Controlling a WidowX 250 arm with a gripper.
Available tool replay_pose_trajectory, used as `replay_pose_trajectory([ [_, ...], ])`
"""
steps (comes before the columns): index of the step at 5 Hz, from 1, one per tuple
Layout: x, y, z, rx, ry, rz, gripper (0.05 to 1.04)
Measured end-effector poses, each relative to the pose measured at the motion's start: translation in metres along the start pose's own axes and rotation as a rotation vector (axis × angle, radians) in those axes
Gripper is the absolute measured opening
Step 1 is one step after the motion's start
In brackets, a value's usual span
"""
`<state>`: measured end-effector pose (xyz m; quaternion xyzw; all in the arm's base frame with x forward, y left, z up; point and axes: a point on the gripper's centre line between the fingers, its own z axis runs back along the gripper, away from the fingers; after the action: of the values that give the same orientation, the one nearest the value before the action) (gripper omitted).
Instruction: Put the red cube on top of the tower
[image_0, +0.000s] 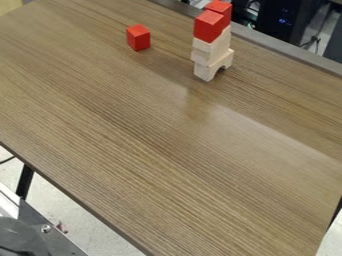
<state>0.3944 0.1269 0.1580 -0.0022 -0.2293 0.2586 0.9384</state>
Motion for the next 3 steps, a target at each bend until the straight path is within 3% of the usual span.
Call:
replay_pose_trajectory([
  [1,-0.005,0.014,-0.012,0.096,0.029,0.035,0.999],
  [2,-0.015,0.022,-0.028,0.155,0.088,0.069,0.999],
  [3,-0.020,0.029,-0.046,0.192,0.099,0.091,0.999],
])
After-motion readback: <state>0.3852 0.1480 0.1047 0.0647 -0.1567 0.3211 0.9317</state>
